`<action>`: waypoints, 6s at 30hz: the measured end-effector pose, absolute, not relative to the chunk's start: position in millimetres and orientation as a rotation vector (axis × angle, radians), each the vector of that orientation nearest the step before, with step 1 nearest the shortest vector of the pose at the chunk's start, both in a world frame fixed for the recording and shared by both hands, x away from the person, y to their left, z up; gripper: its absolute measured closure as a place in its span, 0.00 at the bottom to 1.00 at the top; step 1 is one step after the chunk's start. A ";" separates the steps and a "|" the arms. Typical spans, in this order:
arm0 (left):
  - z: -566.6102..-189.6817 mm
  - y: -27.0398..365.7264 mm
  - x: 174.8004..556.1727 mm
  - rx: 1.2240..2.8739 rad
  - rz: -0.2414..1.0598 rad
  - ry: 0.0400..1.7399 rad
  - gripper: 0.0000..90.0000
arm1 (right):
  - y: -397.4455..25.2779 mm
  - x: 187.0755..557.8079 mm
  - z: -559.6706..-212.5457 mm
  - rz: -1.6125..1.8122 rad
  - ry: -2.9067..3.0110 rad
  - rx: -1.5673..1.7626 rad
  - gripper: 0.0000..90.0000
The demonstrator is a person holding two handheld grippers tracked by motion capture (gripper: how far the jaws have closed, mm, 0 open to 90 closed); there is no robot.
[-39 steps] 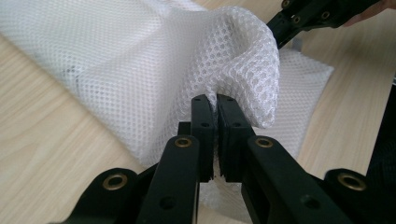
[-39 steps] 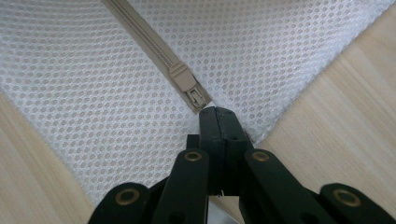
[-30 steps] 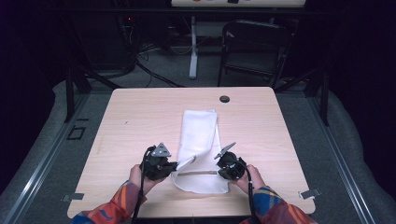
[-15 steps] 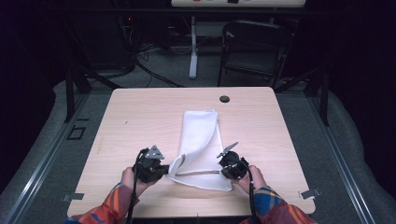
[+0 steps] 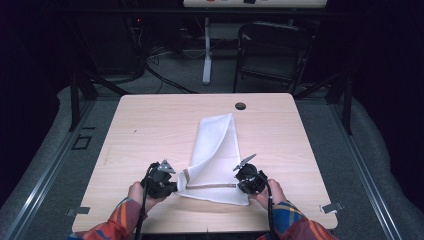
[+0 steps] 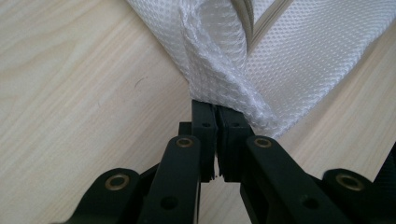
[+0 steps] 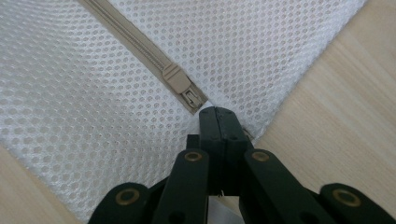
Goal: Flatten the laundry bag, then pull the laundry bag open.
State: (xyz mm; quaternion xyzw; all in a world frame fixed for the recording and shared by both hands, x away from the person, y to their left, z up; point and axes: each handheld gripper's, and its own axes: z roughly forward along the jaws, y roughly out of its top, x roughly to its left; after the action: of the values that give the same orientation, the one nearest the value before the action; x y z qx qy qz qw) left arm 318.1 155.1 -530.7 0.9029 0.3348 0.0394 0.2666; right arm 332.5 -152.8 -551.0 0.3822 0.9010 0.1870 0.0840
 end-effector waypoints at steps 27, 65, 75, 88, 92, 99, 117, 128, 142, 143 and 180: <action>-536.0 167.6 320.2 2.421 0.070 1.013 0.94 | -153.8 330.5 -550.9 0.564 2.705 1.123 1.00; -527.7 194.9 304.1 2.428 -0.044 1.074 0.61 | -156.3 337.4 -552.4 0.619 2.713 1.073 1.00; -507.6 222.9 296.0 2.312 0.063 1.147 0.29 | -158.0 338.6 -543.9 0.678 2.705 1.056 0.82; -497.5 177.5 325.1 2.354 0.131 0.997 0.17 | -161.5 338.9 -539.8 0.702 2.717 1.109 0.19; -498.5 162.8 333.5 2.356 0.131 0.959 0.15 | -163.8 339.2 -539.5 0.693 2.720 1.113 0.16; -505.2 140.1 343.9 2.384 0.135 0.891 0.15 | -164.7 340.9 -539.7 0.691 2.727 1.118 0.14; -518.1 81.3 355.5 2.444 0.130 0.729 0.12 | -165.3 341.9 -539.7 0.696 2.730 1.120 0.11; -526.4 68.8 358.4 2.435 0.128 0.703 0.09 | -166.0 342.4 -540.9 0.691 2.729 1.120 0.11; -538.5 44.8 361.8 2.429 0.078 0.582 0.18 | -168.7 343.8 -540.8 0.709 2.686 1.108 0.39; -540.0 42.4 361.7 2.432 0.074 0.574 0.21 | -168.9 344.1 -541.0 0.707 2.685 1.112 0.44; -567.7 3.9 367.6 2.430 -0.068 0.456 0.91 | -160.7 341.7 -555.5 0.678 2.721 1.045 1.00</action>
State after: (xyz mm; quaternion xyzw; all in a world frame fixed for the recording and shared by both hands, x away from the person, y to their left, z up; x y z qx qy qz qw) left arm 367.6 3.9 -567.7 0.9281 0.1742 -0.0259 0.3281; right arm 341.7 -160.7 -555.5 0.3482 0.9068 0.2258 0.0746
